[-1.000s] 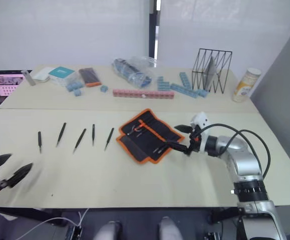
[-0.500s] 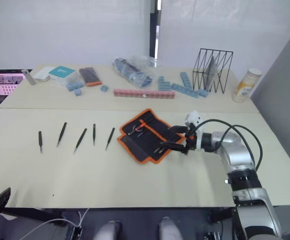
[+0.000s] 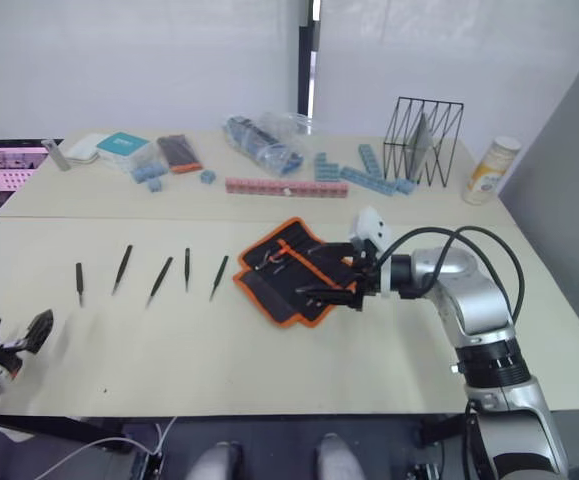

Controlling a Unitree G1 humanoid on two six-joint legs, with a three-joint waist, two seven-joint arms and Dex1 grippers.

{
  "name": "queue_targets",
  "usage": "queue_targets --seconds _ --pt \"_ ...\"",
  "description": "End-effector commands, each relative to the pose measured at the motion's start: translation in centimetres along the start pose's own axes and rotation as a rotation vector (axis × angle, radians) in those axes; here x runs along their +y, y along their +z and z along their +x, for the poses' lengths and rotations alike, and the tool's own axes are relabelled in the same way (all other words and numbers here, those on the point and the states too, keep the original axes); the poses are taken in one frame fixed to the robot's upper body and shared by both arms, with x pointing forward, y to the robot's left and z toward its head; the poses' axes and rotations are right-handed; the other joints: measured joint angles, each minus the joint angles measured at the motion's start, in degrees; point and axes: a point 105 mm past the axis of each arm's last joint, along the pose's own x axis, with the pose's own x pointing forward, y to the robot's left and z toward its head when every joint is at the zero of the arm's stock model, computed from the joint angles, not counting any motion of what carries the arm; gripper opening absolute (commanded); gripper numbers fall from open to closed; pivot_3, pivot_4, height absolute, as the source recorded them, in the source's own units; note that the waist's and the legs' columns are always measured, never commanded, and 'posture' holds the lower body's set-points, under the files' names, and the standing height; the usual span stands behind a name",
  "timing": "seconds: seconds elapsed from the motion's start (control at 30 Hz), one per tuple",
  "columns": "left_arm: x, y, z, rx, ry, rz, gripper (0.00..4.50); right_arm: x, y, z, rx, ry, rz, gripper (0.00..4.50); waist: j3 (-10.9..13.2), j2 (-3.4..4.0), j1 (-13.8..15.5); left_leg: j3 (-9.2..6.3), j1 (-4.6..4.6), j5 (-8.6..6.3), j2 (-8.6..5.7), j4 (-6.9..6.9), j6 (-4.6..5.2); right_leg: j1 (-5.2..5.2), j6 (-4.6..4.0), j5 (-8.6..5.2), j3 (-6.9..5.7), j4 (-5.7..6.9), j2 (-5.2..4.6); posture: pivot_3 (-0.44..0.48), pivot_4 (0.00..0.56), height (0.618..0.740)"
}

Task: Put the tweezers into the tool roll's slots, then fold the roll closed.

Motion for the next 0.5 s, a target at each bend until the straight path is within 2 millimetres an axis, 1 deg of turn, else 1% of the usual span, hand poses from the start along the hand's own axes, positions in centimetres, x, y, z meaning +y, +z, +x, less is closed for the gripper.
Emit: queue_targets --seconds 0.03,0.1,0.2,0.33,0.4,0.5 --pt "-0.4 0.4 1.1 0.018 0.048 -0.044 4.48 0.5 2.5 -0.1 -0.038 0.003 -0.062 4.50 0.01 -0.01 0.00 -0.01 0.00 0.02 0.00 0.00 0.04 -0.01 0.08 0.07 0.00 0.04 0.00 0.000 0.150 0.740" --pt "-0.6 0.4 1.9 0.034 0.088 -0.099 4.48 0.6 2.6 -0.1 -0.029 -0.004 -0.075 4.50 0.01 -0.02 0.31 -0.09 -0.01 0.09 -0.01 -0.03 0.15 -0.04 0.10 0.21 -0.02 0.10 0.04 0.000 0.150 0.740" --pt "-1.3 0.5 3.0 0.048 0.128 -0.124 4.48 0.6 2.4 -0.2 0.011 -0.021 -0.103 4.50 0.01 -0.03 0.45 -0.19 -0.04 0.14 -0.02 -0.02 0.23 0.01 0.19 0.27 -0.05 0.07 0.07 0.000 0.150 0.740" --pt "-3.1 0.6 4.2 0.070 0.139 -0.138 4.48 0.6 1.6 -0.3 0.065 -0.032 -0.113 4.50 0.01 -0.05 0.51 -0.20 -0.08 0.14 -0.07 0.02 0.23 0.06 0.29 0.33 -0.04 -0.03 0.05 0.000 0.150 0.740" --pt "-3.6 -0.1 4.9 0.098 0.153 -0.138 4.48 0.6 1.5 -0.2 0.069 -0.035 -0.115 4.50 0.01 -0.05 0.51 -0.20 -0.07 0.14 -0.07 0.01 0.23 0.06 0.37 0.38 -0.04 -0.01 0.05 0.000 0.150 0.740" --pt "-4.1 -0.5 5.5 0.125 0.161 -0.113 4.48 0.5 1.3 -0.1 0.084 -0.048 -0.113 4.50 0.00 -0.05 0.46 -0.23 -0.04 0.15 -0.07 0.00 0.24 0.07 0.44 0.42 -0.05 0.03 0.07 0.000 0.150 0.740"
